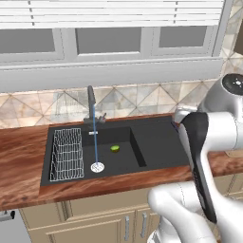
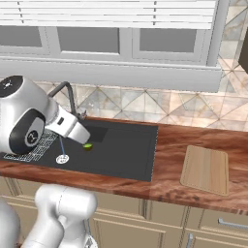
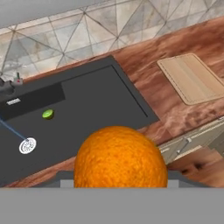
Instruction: Pick the kiwi, tangerine from the sink and place them on the cutting board to airdry. Then turn off the sink faucet.
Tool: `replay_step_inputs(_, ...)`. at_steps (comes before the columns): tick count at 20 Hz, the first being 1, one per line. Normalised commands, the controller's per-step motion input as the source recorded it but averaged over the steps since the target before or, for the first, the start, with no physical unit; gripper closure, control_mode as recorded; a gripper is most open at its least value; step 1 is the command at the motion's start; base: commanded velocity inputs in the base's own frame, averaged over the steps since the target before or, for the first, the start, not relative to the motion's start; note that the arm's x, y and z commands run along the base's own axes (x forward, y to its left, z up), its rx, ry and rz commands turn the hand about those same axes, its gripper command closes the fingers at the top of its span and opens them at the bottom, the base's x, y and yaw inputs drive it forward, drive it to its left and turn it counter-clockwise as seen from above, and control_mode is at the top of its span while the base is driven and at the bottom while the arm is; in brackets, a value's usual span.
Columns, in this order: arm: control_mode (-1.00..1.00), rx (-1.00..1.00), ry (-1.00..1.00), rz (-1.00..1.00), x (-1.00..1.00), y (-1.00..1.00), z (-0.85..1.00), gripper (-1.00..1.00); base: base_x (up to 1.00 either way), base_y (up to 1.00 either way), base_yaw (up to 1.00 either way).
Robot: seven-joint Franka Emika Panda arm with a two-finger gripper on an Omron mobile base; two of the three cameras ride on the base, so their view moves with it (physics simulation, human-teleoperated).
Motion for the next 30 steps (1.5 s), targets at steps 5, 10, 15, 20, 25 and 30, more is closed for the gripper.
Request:
replay_step_inputs(5,-1.00,-0.03,0.00,-0.13,0.00,-0.66,-0.10,1.00,0.00,0.00,0.00)
replay_step_inputs(10,-1.00,-0.03,0.00,-0.08,0.04,-0.55,-0.25,1.00,0.00,0.00,0.00)
replay_step_inputs(15,-1.00,-0.04,0.00,-0.03,0.08,-0.53,-0.11,1.00,0.00,0.00,0.00)
replay_step_inputs(20,-1.00,-0.02,0.00,-0.03,0.04,-0.54,0.00,1.00,0.00,0.00,0.00)
replay_step_inputs(25,-1.00,-0.01,0.00,-0.02,0.00,-0.66,0.00,1.00,0.00,0.00,0.00)
replay_step_inputs(30,-1.00,0.00,0.03,-0.03,0.01,-0.60,0.00,1.00,0.00,0.00,0.00)
